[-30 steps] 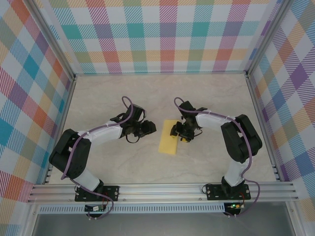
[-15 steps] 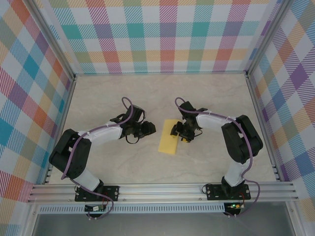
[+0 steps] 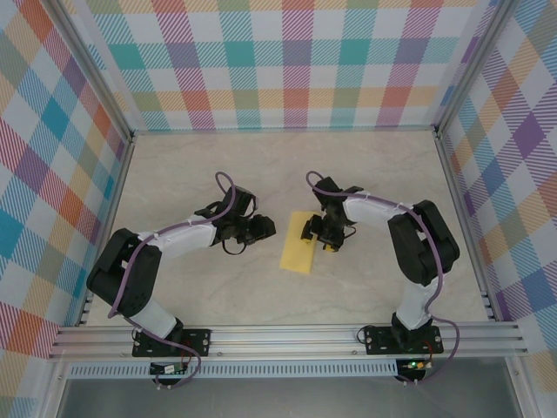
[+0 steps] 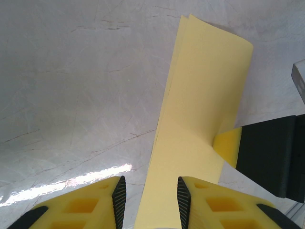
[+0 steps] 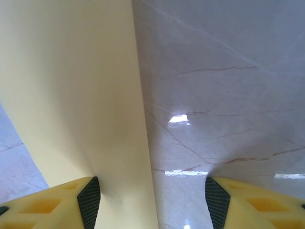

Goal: Fold a paper plane with a square sheet of paper (pick it up from the middle)
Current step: Fold the square sheet of paper in half at the center of the table, then hold the square sheet of paper at the center of the table.

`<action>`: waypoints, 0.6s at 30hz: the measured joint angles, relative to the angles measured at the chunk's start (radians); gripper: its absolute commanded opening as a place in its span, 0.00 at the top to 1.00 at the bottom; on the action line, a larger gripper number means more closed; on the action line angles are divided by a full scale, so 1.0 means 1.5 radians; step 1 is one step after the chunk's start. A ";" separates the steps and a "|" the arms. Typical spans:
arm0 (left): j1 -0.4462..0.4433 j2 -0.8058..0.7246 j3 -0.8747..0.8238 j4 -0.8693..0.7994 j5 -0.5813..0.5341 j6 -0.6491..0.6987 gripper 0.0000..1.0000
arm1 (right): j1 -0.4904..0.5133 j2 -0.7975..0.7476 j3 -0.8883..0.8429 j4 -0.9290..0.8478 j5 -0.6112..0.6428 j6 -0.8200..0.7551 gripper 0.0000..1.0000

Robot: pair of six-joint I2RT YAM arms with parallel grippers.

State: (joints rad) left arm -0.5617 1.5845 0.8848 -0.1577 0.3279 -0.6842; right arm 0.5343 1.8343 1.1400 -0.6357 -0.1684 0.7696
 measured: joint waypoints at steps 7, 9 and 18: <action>0.000 0.000 0.000 0.000 0.000 0.000 0.64 | 0.003 0.019 0.025 -0.030 0.006 -0.010 0.35; 0.000 0.000 0.000 -0.001 0.000 0.000 0.64 | 0.004 0.022 0.028 -0.034 0.008 -0.012 0.35; 0.000 0.000 0.000 0.000 0.002 0.000 0.64 | 0.010 0.025 0.034 -0.039 0.017 -0.009 0.34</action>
State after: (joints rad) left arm -0.5617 1.5845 0.8848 -0.1581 0.3313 -0.6838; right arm 0.5491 1.8717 1.1912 -0.6941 -0.1425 0.7555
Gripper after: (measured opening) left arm 0.362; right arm 0.658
